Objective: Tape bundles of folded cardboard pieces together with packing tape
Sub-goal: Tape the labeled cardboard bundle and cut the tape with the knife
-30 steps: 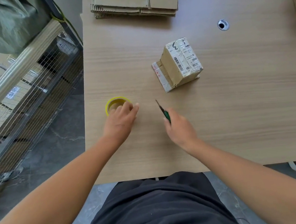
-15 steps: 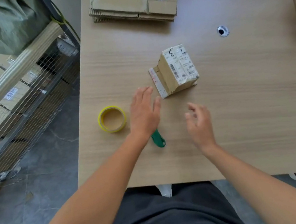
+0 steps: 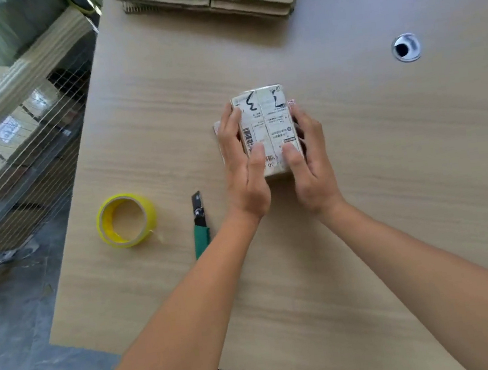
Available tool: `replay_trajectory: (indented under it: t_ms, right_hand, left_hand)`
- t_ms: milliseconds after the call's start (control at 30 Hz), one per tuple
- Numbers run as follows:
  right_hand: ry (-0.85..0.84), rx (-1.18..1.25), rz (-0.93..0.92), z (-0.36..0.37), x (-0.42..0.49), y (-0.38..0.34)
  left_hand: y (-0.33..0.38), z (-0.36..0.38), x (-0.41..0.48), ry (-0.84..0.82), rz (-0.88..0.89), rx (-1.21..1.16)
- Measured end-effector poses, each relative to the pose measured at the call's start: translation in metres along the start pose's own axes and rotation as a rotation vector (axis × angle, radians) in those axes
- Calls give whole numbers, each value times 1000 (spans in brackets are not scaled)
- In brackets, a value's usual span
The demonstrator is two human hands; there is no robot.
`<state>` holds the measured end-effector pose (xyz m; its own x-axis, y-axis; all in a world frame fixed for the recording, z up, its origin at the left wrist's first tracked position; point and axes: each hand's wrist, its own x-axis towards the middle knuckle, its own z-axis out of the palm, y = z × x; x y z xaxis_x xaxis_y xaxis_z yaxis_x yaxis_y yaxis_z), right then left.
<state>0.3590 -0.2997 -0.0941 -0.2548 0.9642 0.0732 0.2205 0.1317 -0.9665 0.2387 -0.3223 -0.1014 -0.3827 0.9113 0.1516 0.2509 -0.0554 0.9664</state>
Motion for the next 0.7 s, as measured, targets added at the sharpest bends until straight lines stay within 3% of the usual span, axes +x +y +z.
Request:
replay_trajectory:
  t_ms: [167, 300, 367, 467, 533, 700]
  right_hand:
    - [207, 0, -110, 21, 5, 31]
    - [292, 10, -118, 26, 9, 31]
    - [265, 85, -34, 21, 12, 20]
    - [178, 311, 210, 4, 20, 2]
    - [132, 319, 316, -8, 27, -6]
    - [40, 181, 269, -4, 28, -3]
  left_hand:
    - [-29, 19, 3, 81, 6, -110]
    - [-21, 18, -1, 50, -157, -226]
    - [-7, 17, 1, 3, -121, -261]
    - [25, 2, 9, 27, -230, -278]
    - [33, -13, 19, 67, -295, -273]
    - [30, -4, 38, 36, -482, -336]
